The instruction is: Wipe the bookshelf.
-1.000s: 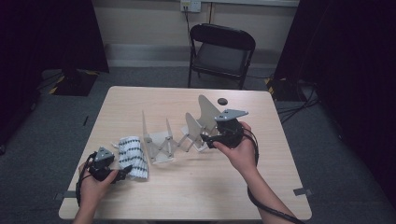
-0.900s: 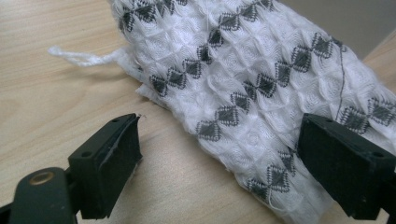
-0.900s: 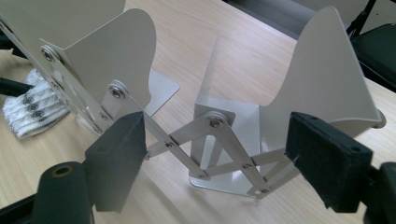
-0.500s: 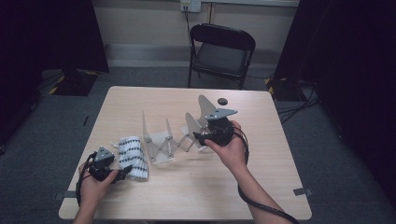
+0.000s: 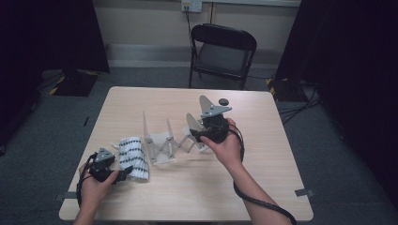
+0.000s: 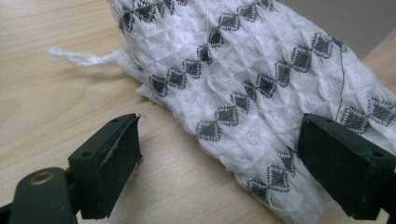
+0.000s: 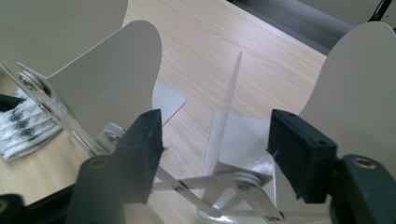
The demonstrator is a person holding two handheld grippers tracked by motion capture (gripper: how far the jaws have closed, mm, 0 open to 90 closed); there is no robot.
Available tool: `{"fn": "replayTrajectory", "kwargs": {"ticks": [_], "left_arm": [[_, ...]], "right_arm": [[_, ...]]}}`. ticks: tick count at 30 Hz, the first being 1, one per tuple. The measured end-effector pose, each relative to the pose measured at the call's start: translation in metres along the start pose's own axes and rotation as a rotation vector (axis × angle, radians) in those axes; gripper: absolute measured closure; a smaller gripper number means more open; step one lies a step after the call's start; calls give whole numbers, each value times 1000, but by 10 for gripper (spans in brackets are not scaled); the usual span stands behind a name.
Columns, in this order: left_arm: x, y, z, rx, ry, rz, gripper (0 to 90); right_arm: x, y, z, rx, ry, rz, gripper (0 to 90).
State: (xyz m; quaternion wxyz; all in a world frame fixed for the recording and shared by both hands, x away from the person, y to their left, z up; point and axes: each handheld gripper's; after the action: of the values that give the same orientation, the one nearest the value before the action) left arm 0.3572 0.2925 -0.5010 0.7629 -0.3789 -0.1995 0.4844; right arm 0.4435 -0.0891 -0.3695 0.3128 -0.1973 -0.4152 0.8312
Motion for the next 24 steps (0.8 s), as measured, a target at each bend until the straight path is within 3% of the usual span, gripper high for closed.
{"fn": "replayTrajectory", "kwargs": {"ticks": [5,10,21,24], "left_arm": [[0,0,0,0,-1,0,131],[0,0,0,0,-1,0,131],[1,0,0,0,1,-3,129],[1,0,0,0,0,-4,128]], "right_arm": [[2,-2,-7,4,-11,-1,435],[4,-7,-13,25,14,11,525],[2,-11,-25,34,23,-64,699],[0,-11,-26,39,34,-61,781]]}}
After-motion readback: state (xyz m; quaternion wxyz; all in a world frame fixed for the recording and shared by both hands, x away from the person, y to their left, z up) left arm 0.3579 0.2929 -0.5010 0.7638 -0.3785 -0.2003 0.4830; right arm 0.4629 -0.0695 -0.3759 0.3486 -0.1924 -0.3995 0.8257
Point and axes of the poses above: each handheld gripper's, and its own axes: z roughly backward along the jaws, y roughly out of its underside, x roughly to its left, and after that the axes turned 2 degrees about -x, right-handed
